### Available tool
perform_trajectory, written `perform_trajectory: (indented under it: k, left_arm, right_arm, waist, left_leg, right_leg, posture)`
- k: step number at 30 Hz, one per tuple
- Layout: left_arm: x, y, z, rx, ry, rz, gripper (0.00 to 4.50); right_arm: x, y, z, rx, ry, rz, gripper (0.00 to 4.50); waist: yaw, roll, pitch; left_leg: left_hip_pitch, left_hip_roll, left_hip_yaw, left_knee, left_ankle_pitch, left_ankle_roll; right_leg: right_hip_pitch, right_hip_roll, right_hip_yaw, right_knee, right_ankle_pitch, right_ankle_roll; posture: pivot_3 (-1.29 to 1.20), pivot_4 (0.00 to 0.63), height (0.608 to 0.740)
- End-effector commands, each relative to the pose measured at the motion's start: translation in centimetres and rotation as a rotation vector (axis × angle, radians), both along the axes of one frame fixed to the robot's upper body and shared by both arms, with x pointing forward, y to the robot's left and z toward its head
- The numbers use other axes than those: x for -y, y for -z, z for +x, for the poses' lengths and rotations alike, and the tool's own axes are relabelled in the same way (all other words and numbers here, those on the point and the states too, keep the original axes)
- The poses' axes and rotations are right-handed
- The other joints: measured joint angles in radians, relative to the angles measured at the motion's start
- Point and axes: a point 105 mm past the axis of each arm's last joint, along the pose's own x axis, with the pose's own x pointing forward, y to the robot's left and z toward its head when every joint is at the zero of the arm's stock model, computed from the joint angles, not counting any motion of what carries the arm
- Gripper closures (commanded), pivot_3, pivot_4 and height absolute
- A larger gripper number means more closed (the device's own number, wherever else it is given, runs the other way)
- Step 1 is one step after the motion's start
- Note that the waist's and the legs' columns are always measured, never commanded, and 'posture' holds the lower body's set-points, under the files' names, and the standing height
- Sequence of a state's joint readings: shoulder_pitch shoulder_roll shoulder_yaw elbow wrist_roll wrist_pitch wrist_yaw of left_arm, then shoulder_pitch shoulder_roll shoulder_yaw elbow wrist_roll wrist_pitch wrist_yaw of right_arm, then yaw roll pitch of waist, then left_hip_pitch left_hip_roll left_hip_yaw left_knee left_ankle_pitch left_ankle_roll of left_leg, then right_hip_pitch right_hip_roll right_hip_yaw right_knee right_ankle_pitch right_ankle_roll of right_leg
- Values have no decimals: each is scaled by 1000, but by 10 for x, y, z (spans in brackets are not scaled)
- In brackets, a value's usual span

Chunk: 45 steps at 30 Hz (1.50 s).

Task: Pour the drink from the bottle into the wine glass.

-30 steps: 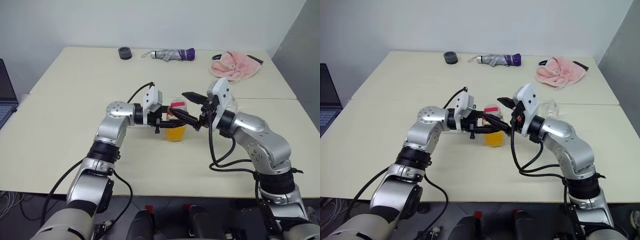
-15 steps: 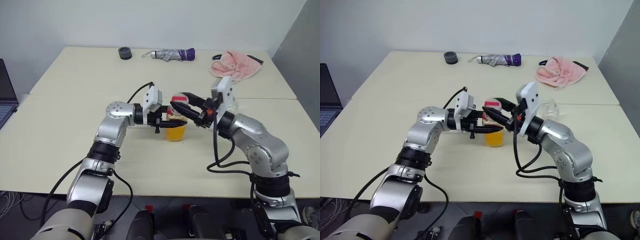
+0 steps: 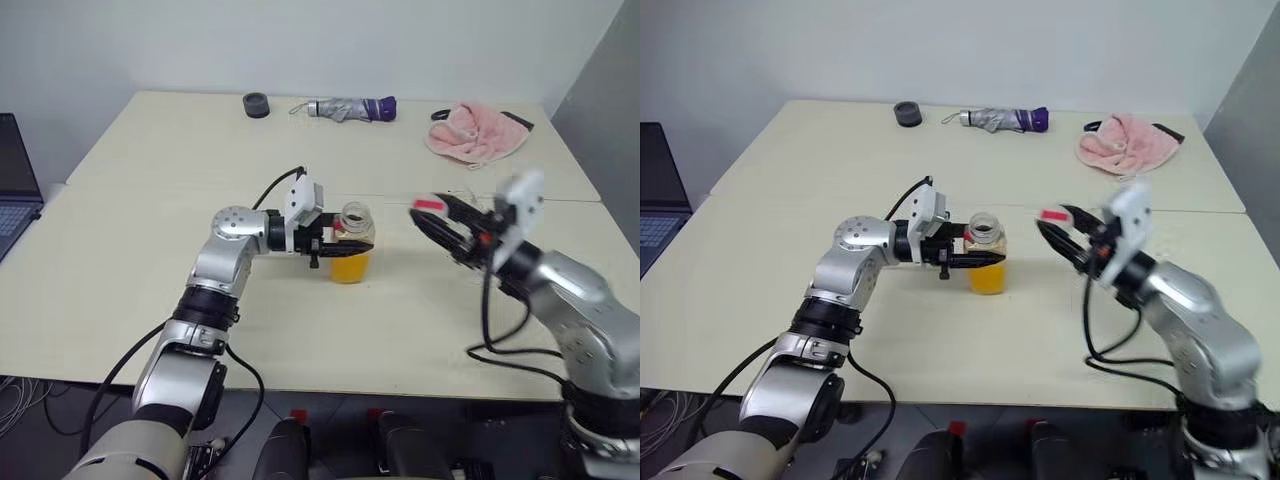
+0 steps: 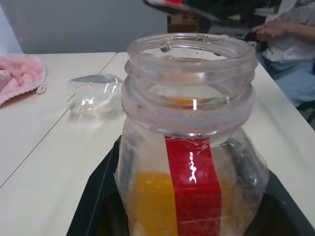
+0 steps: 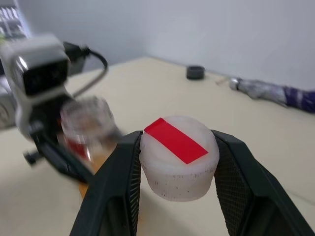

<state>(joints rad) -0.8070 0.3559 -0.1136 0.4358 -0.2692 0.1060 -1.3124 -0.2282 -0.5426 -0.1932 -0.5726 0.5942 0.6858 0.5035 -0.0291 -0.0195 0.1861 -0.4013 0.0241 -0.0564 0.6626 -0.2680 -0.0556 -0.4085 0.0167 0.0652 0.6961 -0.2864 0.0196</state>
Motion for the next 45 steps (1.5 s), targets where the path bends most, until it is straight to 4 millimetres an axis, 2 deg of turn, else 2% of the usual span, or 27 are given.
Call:
perform_trajectory:
  k: [1, 3, 5, 8, 10, 13, 16, 18, 21, 23, 26, 29, 32, 38, 43, 44, 45]
  left_arm:
    - [-1, -16, -2, 56, -2, -40, 2685]
    - [-3, -16, -1, 53, -11, -42, 2685]
    - [-4, -16, -1, 52, -17, -44, 2685]
    - [-7, -16, 0, 52, -28, -44, 2685]
    - [-9, -17, 2, 55, -41, -44, 2685]
    - [-14, -19, 6, 60, -72, -50, 2686]
    - [-27, -24, 13, 63, -146, -74, 2686]
    - [-39, -29, 21, 68, -224, -101, 2686]
    - [-65, -35, 37, 85, -409, -141, 2686]
    - [-85, -36, 47, 98, -539, -156, 2686]
    - [-110, -38, 57, 120, -700, -175, 2686]
    - [-159, -39, 69, 129, -983, -227, 2686]
    - [-188, -37, 72, 127, -1140, -255, 2686]
    - [-214, -33, 75, 112, -1299, -310, 2687]
    - [-217, -16, 78, 63, -1341, -304, 2689]
    - [-216, -12, 79, 46, -1340, -307, 2130]
    - [-216, -11, 79, 44, -1342, -306, 1974]
  right_arm:
    - [21, 2, -13, 9, 60, -38, 2759]
    - [51, 34, -22, -108, 158, -90, 2759]
    - [73, 57, -27, -192, 248, -140, 2759]
    - [91, 83, -30, -263, 328, -213, 1740]
    - [90, 83, -30, -258, 325, -204, 1021]
    - [90, 67, -26, -210, 320, -157, 34]
    - [84, 46, -25, -153, 274, -131, 0]
    - [71, 30, -26, -115, 204, -115, 0]
    - [31, 6, -26, -56, 26, -93, 0]
    - [2, -4, -24, -31, -93, -95, 0]
    - [-29, -10, -19, -12, -212, -111, 0]
    - [-76, -11, 4, 11, -326, -144, 0]
    - [-107, -12, 20, 36, -371, -201, 0]
    - [-140, -9, 25, 52, -458, -249, 0]
    - [-152, -4, 25, 61, -482, -272, 0]
    - [-154, -4, 24, 63, -485, -274, 0]
    - [-155, -3, 23, 64, -487, -274, 0]
  waist:
    - [-2, 0, 0]
    - [-2, 0, 0]
    - [-2, 0, 0]
    - [-8, 0, 0]
    - [-10, 0, 0]
    - [-11, 0, 0]
    - [-11, 0, 0]
    - [-11, 0, 0]
    - [-13, 0, 0]
    - [-16, 0, 0]
    - [-13, 0, 0]
    - [-19, 0, 0]
    - [-22, 0, 0]
    - [1, -1, 0]
    - [0, -2, -1]
    - [0, -2, -1]
    - [-1, -2, -1]
  left_leg:
    - [0, 0, 0, 0, 0, 0]
    - [1, 0, 1, 0, 0, 0]
    - [2, 1, 0, 0, 0, 0]
    - [3, 1, 2, 1, 0, 0]
    - [4, 1, 3, 1, 0, 0]
    - [4, 2, 3, 1, 0, 0]
    - [4, 2, 3, 1, 0, 0]
    - [4, 2, 3, 1, 0, 0]
    - [4, 3, 2, 1, 0, 0]
    - [4, 3, 2, 1, 0, 0]
    - [4, 3, 1, 1, 0, 0]
    - [3, 3, 1, 2, 0, 0]
    - [3, 3, 1, 2, 0, 0]
    - [-2, 3, -1, 1, 0, -1]
    - [-2, 1, -1, 2, 0, 0]
    - [-1, 1, -1, 2, 0, 0]
    - [-1, 2, -1, 2, 0, 0]
  right_leg:
    - [0, 0, 0, 0, 0, 0]
    - [0, 1, 1, 1, 0, 0]
    - [1, 1, 0, 1, 0, 0]
    - [1, 1, 3, 1, 0, 1]
    - [2, 2, 4, 1, -1, 2]
    - [2, 4, 4, 2, -1, 3]
    - [2, 4, 4, 1, -1, 3]
    - [2, 4, 4, 1, 0, 2]
    - [2, 4, 4, 1, 0, 1]
    - [2, 4, 4, 1, 0, 1]
    - [2, 5, 2, 1, 0, 1]
    - [2, 4, 2, 1, 0, 1]
    - [0, 3, 1, 2, 1, 1]
    - [-2, -5, -3, 1, 1, 0]
    - [-2, -8, -3, 1, 1, 1]
    - [-2, -7, -3, 2, 1, 1]
    - [-2, -7, -3, 2, 1, 1]
  posture:
    - [0, 150, 740]
    - [0, 150, 740]
    - [0, 150, 740]
    - [0, 150, 740]
    - [0, 150, 740]
    - [0, 150, 740]
    - [0, 150, 740]
    - [0, 150, 740]
    - [0, 150, 740]
    - [0, 150, 740]
    - [0, 150, 740]
    - [0, 150, 740]
    - [0, 150, 740]
    - [0, 150, 740]
    - [0, 150, 740]
    - [0, 150, 740]
    - [0, 150, 740]
